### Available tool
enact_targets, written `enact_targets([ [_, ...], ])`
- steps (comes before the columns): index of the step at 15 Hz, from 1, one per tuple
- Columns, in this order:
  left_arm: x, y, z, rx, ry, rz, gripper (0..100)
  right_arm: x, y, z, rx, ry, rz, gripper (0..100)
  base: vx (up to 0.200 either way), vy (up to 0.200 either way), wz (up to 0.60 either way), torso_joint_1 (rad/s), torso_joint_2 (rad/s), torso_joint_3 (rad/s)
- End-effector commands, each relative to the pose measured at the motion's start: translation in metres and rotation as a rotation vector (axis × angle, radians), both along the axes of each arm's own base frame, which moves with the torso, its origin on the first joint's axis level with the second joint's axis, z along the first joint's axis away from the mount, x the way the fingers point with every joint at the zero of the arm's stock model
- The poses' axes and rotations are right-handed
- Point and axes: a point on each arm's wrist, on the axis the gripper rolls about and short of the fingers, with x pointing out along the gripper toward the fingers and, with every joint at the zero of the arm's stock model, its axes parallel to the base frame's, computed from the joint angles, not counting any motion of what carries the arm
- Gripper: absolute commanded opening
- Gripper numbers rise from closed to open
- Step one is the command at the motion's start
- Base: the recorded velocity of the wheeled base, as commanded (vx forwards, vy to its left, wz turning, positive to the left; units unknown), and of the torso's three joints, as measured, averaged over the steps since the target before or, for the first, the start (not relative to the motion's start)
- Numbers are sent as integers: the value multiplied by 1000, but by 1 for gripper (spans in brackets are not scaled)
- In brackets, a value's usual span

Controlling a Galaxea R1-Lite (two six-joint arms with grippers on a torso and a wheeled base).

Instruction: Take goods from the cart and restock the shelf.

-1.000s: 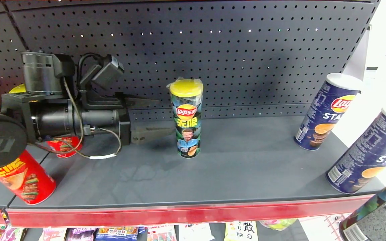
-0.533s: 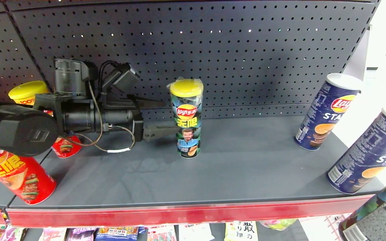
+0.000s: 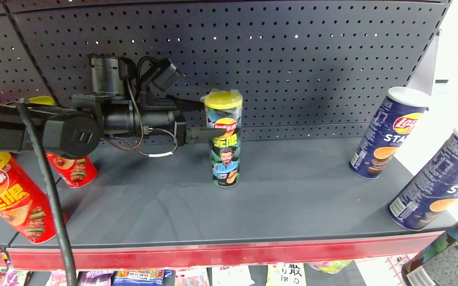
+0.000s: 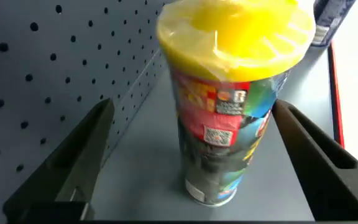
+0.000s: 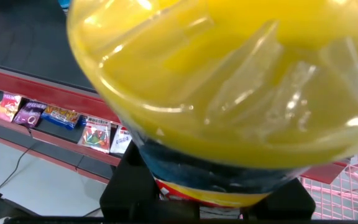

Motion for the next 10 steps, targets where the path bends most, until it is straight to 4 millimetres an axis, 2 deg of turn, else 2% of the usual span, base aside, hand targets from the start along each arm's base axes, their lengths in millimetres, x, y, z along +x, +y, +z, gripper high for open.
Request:
enact_targets([
  [1,2,-13,-4,-14,37,-27,100,1,0,0,-1,4,1,0,0,0,0,0,0,0],
  [10,3,-33,-13,-11,66,-75,100,6,1,-1,10,31,-3,0,0,0,0,0,0,0],
])
